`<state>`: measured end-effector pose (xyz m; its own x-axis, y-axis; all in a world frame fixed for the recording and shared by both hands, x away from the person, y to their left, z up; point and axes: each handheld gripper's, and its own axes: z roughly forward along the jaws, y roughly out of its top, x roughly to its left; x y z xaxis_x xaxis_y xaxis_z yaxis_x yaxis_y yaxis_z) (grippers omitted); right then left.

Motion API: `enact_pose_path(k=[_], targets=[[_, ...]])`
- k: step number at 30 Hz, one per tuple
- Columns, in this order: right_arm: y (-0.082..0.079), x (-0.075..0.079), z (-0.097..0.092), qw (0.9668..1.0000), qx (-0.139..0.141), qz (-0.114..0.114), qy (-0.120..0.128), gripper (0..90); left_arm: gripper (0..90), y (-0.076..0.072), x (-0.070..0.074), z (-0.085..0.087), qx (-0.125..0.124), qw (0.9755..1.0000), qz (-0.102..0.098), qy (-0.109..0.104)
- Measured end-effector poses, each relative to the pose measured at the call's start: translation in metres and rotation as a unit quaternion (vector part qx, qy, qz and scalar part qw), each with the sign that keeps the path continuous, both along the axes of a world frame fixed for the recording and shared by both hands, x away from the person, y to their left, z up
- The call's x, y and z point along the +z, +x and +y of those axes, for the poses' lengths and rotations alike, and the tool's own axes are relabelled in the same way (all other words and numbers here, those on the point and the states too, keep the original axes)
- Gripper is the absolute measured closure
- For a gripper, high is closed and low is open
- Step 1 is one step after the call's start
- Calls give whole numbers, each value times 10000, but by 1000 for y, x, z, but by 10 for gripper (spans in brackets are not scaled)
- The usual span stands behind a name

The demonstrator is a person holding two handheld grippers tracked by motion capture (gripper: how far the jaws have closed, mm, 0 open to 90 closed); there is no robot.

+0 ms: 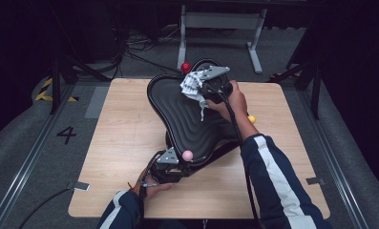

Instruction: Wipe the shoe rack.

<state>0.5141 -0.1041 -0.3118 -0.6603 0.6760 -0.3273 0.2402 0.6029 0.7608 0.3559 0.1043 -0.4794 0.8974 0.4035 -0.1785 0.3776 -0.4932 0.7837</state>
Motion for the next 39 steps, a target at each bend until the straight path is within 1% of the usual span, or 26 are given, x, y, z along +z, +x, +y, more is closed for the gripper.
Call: enact_pose_path(k=[2, 3, 4, 5, 6, 7, 10, 11, 12, 16, 17, 19, 23, 25, 26, 27, 28, 29, 30, 31, 32, 33, 34, 35, 36, 39], targets=[[5, -2, -13, 9998, -184, 15, -36, 783, 706, 0, 0, 0, -3, 10000, 3, -4], [5, -2, -13, 9998, -184, 15, -36, 783, 706, 0, 0, 0, -3, 10000, 3, -4], [7, -3, -21, 9995, -305, 49, -18, 784, 706, 0, 0, 0, 1, 10000, 9, -4], [9, -5, -28, 9989, -459, 53, -94, 783, 707, 0, 0, 0, -4, 10000, 6, -4], [11, -6, -36, 9987, -512, 75, -12, 784, 706, 0, 0, 0, 4, 10000, 10, -3], [13, -8, -42, 9976, -675, 79, -105, 783, 706, 0, 0, 0, 12, 10000, 13, -4], [14, -13, -55, 9967, -802, 71, -73, 788, 705, 0, 0, 0, 7, 10000, 17, -26], [14, -13, -58, 9970, -765, 76, 11, 788, 705, 0, 0, 0, 2, 10000, 21, -26], [14, -13, -58, 9970, -770, 84, 19, 788, 705, 0, 0, -1, 4, 10000, 21, -38], [11, -14, -52, 9962, -870, -18, -103, 794, 705, 0, 0, -1, 6, 10000, 14, -23], [11, -14, -51, 9960, -879, -34, -143, 795, 705, 0, 0, 0, 9, 10000, 17, 10], [9, -15, -49, 9965, -823, -19, -118, 795, 704, 0, 0, -1, 8, 10000, 0, 5], [4, -15, -45, 9984, -546, 128, 59, 793, 704, 0, 0, -1, 9, 10000, -4, 2], [0, -15, -40, 9988, -490, 33, -73, 793, 703, 0, 0, -1, 11, 10000, -2, 2], [-1, -15, -39, 9990, -436, 48, -44, 791, 703, 0, 0, -1, 7, 10000, -6, 3], [-2, -14, -37, 9994, -318, 149, 74, 790, 703, 0, 0, -1, 14, 10000, 2, 4], [-4, -15, -35, 9996, -230, 135, 83, 790, 703, 0, 0, -1, 14, 10000, 2, 4], [-8, -14, -30, 9998, -197, 76, 3, 790, 703, 0, 0, -1, 12, 10000, -6, 3], [-9, -14, -27, 9999, -132, 74, -33, 787, 703, 0, 0, -1, 13, 10000, -7, 5], [-11, -14, -24, 9999, -35, 121, 10, 789, 703, 0, 0, -1, 18, 10000, -6, 6], [-11, -14, -24, 9999, -35, 121, 10, 789, 703, 0, 0, -1, 18, 10000, -6, 6], [-15, -13, -17, 10000, 19, 55, -59, 789, 703, 0, 0, -1, 15, 10000, -11, 9], [-18, -13, -12, 9998, 176, 73, -45, 788, 703, 0, 0, -1, 23, 10000, 2, 11], [-21, -13, -7, 9996, 248, 98, 23, 788, 703, 0, 0, -1, 28, 10000, 1, 13], [-25, -13, 0, 9994, 345, 62, 0, 788, 703, 0, 0, -1, 36, 10000, 6, 5], [-34, -12, 18, 9979, 650, 66, 16, 787, 702, 0, 0, -1, 38, 10000, 6, -15]])
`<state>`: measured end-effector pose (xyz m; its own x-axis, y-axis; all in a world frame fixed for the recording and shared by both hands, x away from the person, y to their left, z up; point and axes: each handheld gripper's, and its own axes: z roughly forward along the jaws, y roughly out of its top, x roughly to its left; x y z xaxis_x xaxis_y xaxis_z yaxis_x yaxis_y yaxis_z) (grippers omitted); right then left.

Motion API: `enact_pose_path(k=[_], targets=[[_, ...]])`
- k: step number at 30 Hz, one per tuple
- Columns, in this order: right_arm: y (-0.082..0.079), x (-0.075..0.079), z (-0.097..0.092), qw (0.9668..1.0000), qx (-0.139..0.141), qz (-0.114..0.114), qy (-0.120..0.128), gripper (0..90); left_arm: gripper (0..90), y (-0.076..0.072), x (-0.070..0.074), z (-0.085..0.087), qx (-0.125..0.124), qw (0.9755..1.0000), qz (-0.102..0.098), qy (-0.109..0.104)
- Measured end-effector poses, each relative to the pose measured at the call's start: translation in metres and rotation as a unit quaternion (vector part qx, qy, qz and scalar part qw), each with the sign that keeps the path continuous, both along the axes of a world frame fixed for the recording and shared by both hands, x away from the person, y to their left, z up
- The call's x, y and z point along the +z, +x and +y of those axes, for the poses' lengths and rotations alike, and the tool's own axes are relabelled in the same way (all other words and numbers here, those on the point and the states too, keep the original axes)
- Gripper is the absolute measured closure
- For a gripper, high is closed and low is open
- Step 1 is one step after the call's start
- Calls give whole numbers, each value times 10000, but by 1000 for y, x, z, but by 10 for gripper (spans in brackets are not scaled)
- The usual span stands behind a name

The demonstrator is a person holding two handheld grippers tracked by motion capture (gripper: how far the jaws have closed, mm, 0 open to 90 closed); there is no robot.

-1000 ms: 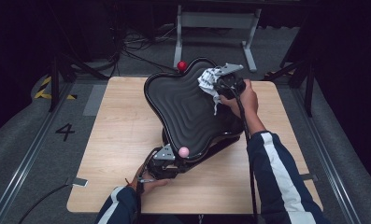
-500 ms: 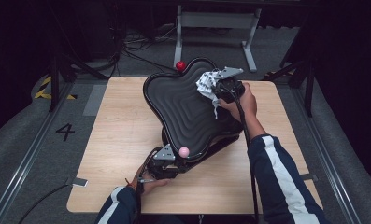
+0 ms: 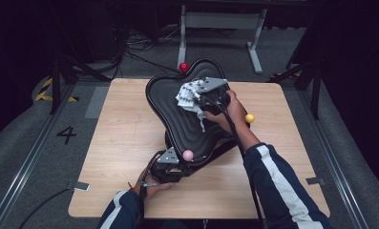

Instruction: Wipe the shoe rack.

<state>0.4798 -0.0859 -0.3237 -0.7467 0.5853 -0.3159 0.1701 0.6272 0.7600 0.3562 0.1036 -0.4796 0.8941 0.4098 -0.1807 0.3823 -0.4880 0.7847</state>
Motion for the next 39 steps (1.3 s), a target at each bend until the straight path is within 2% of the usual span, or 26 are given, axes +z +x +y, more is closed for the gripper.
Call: enact_pose_path(k=[2, 3, 6, 7, 9, 10, 11, 14, 16, 19, 22, 24, 26, 27, 28, 29, 32, 33, 34, 35, 36, 38, 39], targets=[[-7, 0, 12, 9998, 176, -45, -66, 787, 702, 0, 0, 0, -3, 10000, 0, 5], [-7, 0, 12, 9998, 176, -45, -66, 787, 702, 0, 0, 0, -3, 10000, 0, 5], [-20, 1, 36, 9984, 564, 26, -62, 784, 701, 1, 0, 0, 15, 10000, -27, -1], [-26, 1, 45, 9980, 592, -108, -199, 787, 701, 0, 0, 0, 11, 10000, 2, -3], [-33, 0, 55, 9963, 763, -186, -349, 787, 700, 1, 0, 1, 17, 10000, -1, 3], [-34, 0, 57, 9961, 744, -233, -410, 787, 699, 1, 0, 1, 18, 10000, -3, 6], [-33, 1, 56, 9962, 751, -187, -388, 786, 699, 1, 0, 1, 14, 10000, -7, 9], [-28, 1, 50, 9971, 743, 16, -168, 784, 699, 1, 0, 1, 21, 10000, -4, 3], [-25, 1, 47, 9973, 726, 41, -121, 783, 699, 1, 0, 1, 18, 10000, -4, -1], [-22, 1, 42, 9983, 536, -68, -206, 782, 699, 1, 0, 1, 18, 10000, -6, 6], [-16, 1, 32, 9989, 467, 9, -87, 784, 699, 1, 0, 1, 23, 10000, -8, -9], [-7, 1, 16, 9997, 241, 37, -47, 783, 699, 1, 0, 1, 23, 10000, -4, 5], [-4, 1, 12, 9998, 171, 53, -35, 783, 699, 1, 0, 1, 25, 10000, -17, -15], [2, 1, 0, 9999, 25, 97, 0, 783, 700, 1, 0, 1, 24, 10000, -2, -1], [2, 1, 0, 9999, 25, 97, 0, 783, 700, 1, 0, 1, 24, 10000, -2, -1], [7, 0, -9, 9999, -132, 93, -25, 783, 700, 1, 0, 1, 20, 10000, -5, -10], [15, -1, -24, 9991, -394, 95, -89, 783, 700, 1, 0, 1, 22, 10000, -4, -22], [15, -1, -24, 9991, -394, 95, -89, 783, 700, 1, 0, 1, 22, 10000, -4, -22], [20, -1, -35, 9985, -520, 180, 22, 782, 700, 1, 0, 1, 25, 10000, -2, -24], [20, -1, -35, 9985, -520, 180, 22, 782, 700, 1, 0, 1, 25, 10000, -2, -24], [25, -2, -44, 9973, -710, 178, -19, 783, 700, 1, 0, 1, 30, 10000, -4, -29], [26, -3, -47, 9970, -755, 158, -37, 783, 699, 1, 0, 1, 26, 10000, -3, -22], [30, -4, -56, 9950, -980, 132, -133, 786, 700, 1, 0, 0, 31, 10000, -10, -23]])
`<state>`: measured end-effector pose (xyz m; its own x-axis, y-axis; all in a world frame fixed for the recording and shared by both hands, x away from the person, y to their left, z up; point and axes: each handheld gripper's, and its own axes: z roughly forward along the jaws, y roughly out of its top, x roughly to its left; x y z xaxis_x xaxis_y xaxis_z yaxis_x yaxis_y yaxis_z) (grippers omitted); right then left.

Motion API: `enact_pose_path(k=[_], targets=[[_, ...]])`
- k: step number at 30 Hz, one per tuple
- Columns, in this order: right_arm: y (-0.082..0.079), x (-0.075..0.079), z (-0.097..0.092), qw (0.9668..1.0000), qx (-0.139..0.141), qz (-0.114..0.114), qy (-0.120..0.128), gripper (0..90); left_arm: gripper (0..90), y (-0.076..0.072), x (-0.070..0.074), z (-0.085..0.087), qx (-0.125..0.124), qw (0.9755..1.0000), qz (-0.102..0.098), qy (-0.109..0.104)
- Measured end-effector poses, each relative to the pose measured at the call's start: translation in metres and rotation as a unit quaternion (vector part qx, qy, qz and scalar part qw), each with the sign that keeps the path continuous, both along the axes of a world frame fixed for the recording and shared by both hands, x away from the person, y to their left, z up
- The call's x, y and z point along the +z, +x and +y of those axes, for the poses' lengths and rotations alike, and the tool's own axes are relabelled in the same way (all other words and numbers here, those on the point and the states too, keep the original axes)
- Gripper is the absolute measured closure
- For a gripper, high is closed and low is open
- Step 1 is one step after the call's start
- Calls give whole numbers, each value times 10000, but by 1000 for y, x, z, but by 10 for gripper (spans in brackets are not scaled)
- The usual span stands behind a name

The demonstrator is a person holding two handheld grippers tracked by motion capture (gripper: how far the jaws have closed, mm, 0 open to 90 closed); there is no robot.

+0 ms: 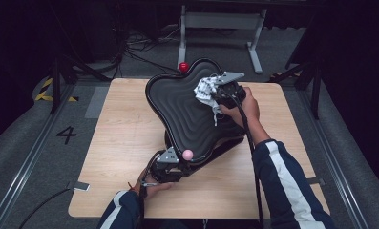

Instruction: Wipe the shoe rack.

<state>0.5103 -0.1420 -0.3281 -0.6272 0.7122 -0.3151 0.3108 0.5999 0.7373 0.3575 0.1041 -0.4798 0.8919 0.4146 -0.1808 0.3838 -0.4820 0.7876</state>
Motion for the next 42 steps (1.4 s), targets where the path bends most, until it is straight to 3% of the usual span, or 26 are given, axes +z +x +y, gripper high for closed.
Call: enact_pose_path(k=[2, 4, 7, 9, 15, 20, 23, 25, 27, 31, 37, 42], targets=[[1, 0, -3, 10000, -53, -7, 19, 786, 699, 0, 0, 0, -3, 10000, 5, 0], [8, -2, -19, 9996, -225, 100, 156, 786, 699, 0, 0, 0, -5, 10000, 5, 1], [10, -4, -28, 9994, -304, 95, 131, 791, 699, 0, 0, 0, -3, 10000, 8, -6], [10, -4, -29, 9994, -294, 120, 167, 791, 699, 0, 0, 0, -5, 10000, 4, 0], [8, -4, -22, 9993, -353, 8, -90, 793, 699, 0, 0, 0, -12, 10000, 2, 30], [5, -4, -19, 9995, -300, 12, -71, 793, 699, 0, 0, 0, -17, 10000, 5, 24], [1, -4, -14, 9999, -100, 67, -9, 792, 699, 0, 0, 0, -15, 10000, -29, 34], [-2, -4, -8, 9999, -42, -19, -102, 792, 698, 0, 0, 0, -17, 10000, -30, 13], [-5, -3, -3, 9999, 151, 77, 13, 791, 698, 0, 0, 0, -8, 10000, -40, 23], [-18, -3, 15, 9990, 432, 27, -82, 791, 698, 0, 0, 0, -3, 10000, -48, 27], [-38, -2, 45, 9950, 996, 40, -79, 789, 697, 0, 0, 0, -3, 10000, 0, 18], [-52, -3, 65, 9914, 1305, -15, -134, 790, 697, 0, 0, 0, 4, 10000, 0, 36]])
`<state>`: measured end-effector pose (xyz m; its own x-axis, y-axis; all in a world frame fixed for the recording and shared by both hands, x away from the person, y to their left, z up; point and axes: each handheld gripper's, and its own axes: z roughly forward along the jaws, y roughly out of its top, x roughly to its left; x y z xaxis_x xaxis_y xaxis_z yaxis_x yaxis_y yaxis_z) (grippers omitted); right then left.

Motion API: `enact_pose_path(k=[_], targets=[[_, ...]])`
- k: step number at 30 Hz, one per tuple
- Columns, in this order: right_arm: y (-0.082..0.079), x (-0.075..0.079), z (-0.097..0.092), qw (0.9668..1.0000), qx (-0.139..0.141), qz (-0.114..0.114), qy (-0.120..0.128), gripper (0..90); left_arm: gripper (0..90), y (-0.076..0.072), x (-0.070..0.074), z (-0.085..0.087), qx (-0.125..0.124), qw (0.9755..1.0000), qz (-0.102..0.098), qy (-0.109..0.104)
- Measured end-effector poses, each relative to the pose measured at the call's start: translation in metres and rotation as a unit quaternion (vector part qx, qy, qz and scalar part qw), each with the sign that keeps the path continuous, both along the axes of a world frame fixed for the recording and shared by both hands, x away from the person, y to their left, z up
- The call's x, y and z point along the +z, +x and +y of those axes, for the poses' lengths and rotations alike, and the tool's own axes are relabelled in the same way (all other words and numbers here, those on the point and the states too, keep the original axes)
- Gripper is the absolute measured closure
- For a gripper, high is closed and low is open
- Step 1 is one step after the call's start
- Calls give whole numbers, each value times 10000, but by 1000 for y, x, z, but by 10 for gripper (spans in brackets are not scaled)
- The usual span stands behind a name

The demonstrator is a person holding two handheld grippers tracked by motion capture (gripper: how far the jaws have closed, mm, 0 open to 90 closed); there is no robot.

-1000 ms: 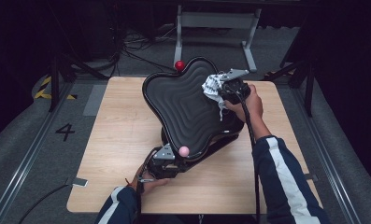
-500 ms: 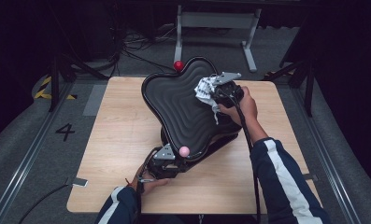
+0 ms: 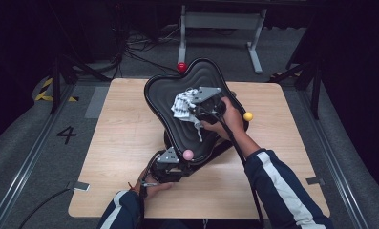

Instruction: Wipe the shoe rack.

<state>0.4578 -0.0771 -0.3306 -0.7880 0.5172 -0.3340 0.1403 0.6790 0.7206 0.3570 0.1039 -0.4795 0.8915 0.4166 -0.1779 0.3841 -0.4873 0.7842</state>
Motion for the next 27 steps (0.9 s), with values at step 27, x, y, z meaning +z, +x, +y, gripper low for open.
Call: enact_pose_path(k=[27], targets=[[-5, -2, -5, 9995, 254, 139, -87, 775, 695, 0, 0, 0, 34, 10000, -20, -3]])
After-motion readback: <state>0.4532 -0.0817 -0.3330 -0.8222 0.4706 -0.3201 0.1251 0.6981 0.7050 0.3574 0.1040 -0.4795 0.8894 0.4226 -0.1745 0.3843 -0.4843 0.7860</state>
